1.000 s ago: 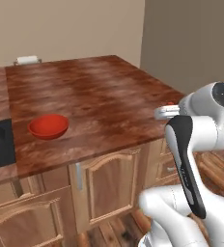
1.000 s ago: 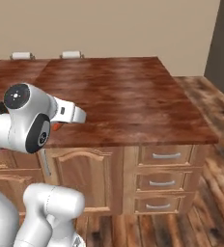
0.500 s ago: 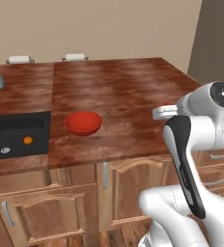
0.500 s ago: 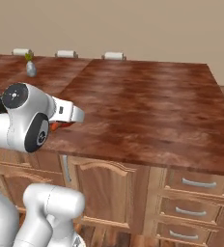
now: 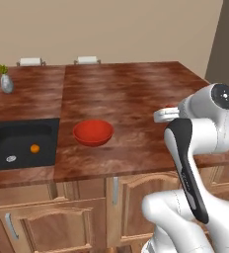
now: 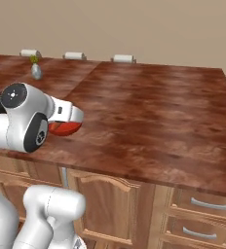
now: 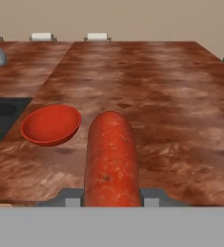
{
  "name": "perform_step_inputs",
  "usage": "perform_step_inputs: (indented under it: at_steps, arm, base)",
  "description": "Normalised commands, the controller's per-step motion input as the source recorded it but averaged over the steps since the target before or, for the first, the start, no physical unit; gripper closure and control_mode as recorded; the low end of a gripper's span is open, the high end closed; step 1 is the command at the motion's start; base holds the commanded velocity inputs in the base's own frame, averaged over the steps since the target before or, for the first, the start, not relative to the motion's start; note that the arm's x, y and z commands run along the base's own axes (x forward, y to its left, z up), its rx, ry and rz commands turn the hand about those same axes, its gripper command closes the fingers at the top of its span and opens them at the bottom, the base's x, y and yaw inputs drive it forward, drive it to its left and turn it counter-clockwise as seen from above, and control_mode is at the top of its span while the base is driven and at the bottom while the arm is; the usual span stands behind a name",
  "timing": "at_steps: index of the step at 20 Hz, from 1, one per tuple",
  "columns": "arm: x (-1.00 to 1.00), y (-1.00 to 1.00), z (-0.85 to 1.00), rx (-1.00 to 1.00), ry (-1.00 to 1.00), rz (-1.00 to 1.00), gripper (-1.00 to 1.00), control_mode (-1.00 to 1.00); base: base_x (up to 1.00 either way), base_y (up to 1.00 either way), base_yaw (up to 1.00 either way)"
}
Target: Pick the carrots from the cabinet and place them in one bowl. Pick the tangerine from the sink and place it in the other bowl.
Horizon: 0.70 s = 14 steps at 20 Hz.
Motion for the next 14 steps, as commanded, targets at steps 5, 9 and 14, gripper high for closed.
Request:
perform_step_inputs:
  at_steps: [5, 9, 14]
  arm:
    - [0.0, 0.0, 0.0, 0.0, 0.0, 0.0, 1.0, 1.0]
    - [0.0, 0.0, 0.0, 0.0, 0.0, 0.0, 1.0, 1.0]
    - [0.0, 0.0, 0.0, 0.0, 0.0, 0.0, 1.0, 1.0]
  base:
    - [0.0, 0.06, 0.0]
    - [0.08, 0.41, 0.0]
    - [0.18, 0.43, 0.0]
